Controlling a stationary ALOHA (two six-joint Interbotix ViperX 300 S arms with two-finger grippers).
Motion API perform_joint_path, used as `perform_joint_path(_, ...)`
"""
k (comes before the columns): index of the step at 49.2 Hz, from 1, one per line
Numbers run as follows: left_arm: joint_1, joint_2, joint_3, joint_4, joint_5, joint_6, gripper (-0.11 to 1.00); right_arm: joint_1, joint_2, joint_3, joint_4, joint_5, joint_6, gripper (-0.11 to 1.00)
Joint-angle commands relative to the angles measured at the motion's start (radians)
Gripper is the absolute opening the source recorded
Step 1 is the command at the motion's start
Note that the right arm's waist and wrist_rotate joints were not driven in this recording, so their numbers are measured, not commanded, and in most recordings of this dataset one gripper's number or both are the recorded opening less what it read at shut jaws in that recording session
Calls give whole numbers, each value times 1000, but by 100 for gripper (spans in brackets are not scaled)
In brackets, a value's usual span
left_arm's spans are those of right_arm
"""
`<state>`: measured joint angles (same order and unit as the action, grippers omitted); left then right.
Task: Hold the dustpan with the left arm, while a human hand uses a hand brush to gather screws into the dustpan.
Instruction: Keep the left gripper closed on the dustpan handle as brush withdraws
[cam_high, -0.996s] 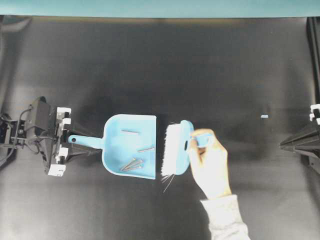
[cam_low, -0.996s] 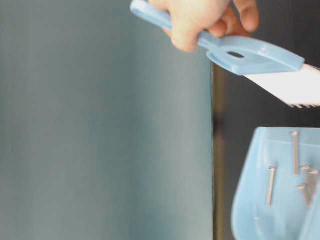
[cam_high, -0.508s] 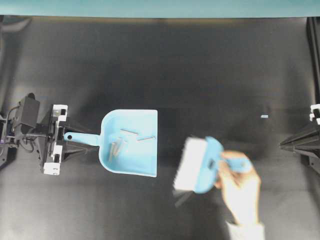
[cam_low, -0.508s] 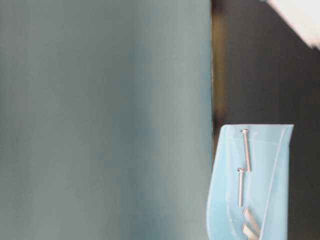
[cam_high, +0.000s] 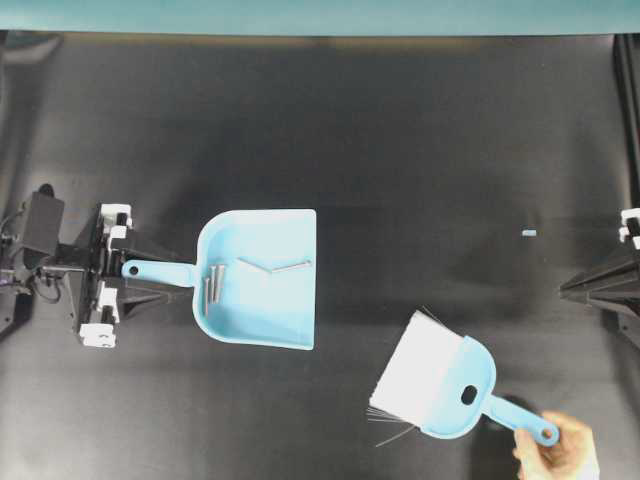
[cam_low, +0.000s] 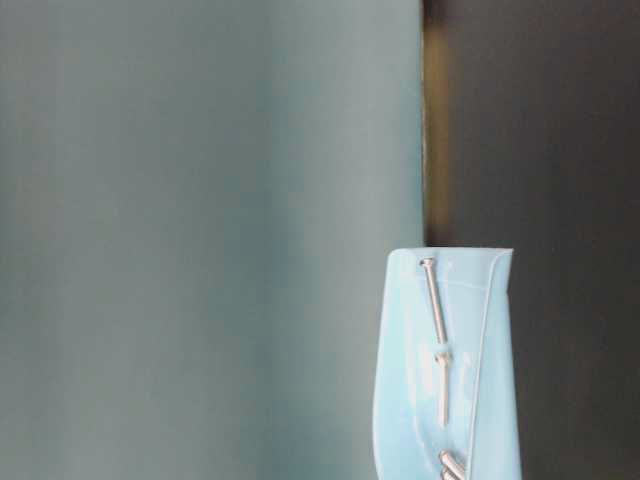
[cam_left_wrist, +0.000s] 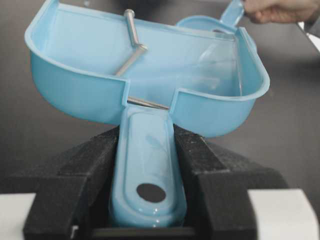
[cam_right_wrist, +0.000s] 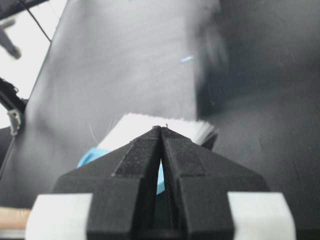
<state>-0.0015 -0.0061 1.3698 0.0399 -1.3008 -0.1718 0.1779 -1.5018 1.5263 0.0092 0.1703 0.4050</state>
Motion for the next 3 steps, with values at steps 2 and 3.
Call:
perform_joint_path(2,3,-18,-2,3,-14,2,28,0,3,-8,-2,-5,0,0)
perform_joint_path(3,3,-21,0,3,-14,2,28,0,3,-8,0,-5,-2,0)
